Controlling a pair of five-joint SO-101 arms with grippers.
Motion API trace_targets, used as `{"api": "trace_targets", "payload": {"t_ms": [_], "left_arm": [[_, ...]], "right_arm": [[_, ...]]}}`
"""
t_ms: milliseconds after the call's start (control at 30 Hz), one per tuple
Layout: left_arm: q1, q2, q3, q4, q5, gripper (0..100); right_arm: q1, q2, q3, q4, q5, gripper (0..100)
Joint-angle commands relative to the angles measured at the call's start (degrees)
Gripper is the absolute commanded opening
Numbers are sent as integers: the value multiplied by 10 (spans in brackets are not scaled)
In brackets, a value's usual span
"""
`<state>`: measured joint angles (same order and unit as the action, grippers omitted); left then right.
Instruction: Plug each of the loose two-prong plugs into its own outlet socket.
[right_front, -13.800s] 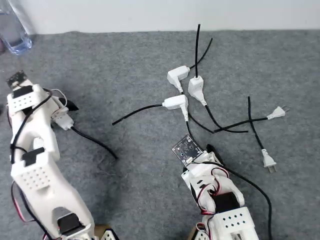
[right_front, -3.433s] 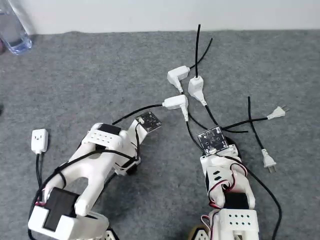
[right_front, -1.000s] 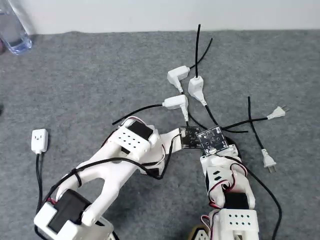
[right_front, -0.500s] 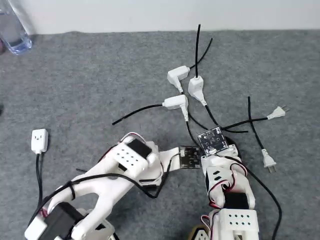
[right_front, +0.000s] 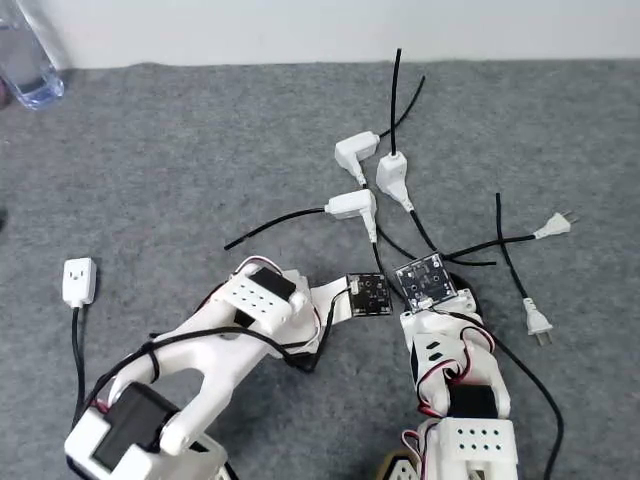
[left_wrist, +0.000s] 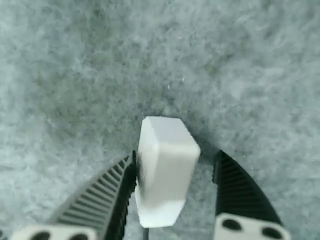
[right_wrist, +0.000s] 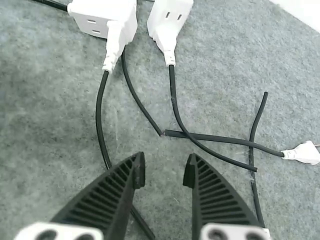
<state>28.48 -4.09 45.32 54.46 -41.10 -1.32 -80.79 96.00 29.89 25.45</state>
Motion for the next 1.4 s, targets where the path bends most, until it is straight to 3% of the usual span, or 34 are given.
{"api": "trace_targets", "payload": {"t_ms": [0, 167, 433, 800, 1067, 1233, 1367], "left_arm": [[-4, 4, -25, 9, -18, 235], [-25, 4, -65, 16, -30, 235], [-69, 4, -200, 116, -47, 235], [-71, 83, -198, 74, -44, 235], [-69, -7, -305, 215, -27, 235], [-44, -71, -231, 273, -28, 235], [-25, -120, -101, 208, -25, 201]], "right_arm": [[-1, -2, 9, -7, 4, 137], [-1, -2, 9, -7, 5, 138], [-1, -1, 9, -7, 5, 138], [-1, 0, 9, -7, 5, 139], [-1, 1, 9, -7, 5, 139], [-1, 1, 9, -7, 5, 139], [-1, 1, 9, -7, 5, 139]]}}
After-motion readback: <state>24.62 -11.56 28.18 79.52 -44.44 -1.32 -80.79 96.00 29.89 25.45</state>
